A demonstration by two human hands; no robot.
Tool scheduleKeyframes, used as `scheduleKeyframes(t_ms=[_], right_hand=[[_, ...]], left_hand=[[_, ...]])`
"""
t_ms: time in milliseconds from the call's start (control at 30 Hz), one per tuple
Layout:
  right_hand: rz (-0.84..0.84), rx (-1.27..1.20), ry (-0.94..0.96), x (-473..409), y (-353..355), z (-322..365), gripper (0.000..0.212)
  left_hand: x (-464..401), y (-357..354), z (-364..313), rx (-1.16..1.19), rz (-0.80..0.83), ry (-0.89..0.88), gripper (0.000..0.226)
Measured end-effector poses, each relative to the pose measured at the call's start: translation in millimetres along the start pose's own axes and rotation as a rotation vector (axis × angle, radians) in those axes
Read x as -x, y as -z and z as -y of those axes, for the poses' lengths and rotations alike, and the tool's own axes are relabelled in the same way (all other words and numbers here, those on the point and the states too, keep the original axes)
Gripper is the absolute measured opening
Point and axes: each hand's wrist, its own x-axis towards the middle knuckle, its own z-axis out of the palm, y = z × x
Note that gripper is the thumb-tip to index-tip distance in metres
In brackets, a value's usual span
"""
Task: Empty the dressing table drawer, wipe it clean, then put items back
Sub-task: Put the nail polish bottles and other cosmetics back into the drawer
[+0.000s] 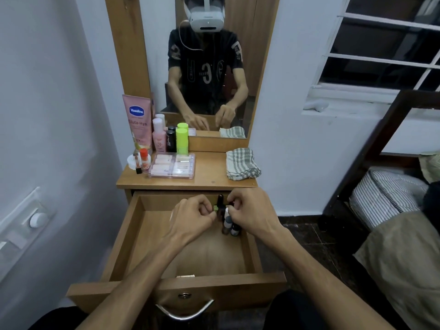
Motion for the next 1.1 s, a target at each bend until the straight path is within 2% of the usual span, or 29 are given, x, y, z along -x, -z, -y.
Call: scheduleKeyframes(t_ms=[133,200,333,433,600,700,833,1000,1100], right_hand=[[-0.130,-0.131,0.024,-29.3,4.1,21.8,0.011],[-0.159,-0.162,0.040,-49.0,5.3,34.9,0.012],[-0.206,-0.186,0.044,-91.1,3.6,57.8,0.015],[-0.239,-0.201,0.047,-117.1,-6.0,72.8,0.015],[-0.135,-0.239,0.120,-127.9,-25.9,103.6,0.020],[-0.081,-0.235,0.154,-131.6,-44.0,121.1,0.030],[-0.043,-0.230,0.222,-136.8,-60.1,137.0,0.042],[-0.018,-0.299,0.271,-139.9,-70.4,146.6,0.043],[-0.015,-0.297,0.272,-142.2,-73.7,150.8,0.040]], left_hand=[[-17.7,29.0,3.9,0.031,-0.183,-0.080,0.010],[-35.9,48.8,2.7,0.024,-0.265,-0.074,0.005],[-76.0,86.6,3.1,-0.036,-0.408,-0.025,0.014],[-85.8,107.3,7.8,-0.040,-0.517,-0.031,0.009],[-71.2,122.7,38.3,0.020,-0.719,0.042,0.009],[-64.5,129.7,66.5,0.024,-0.652,0.076,0.022],[-68.0,134.7,84.3,-0.045,-0.547,0.024,0.037],[-79.8,131.1,87.8,-0.103,-0.440,-0.039,0.033],[-82.6,131.0,87.5,-0.100,-0.450,-0.037,0.030]])
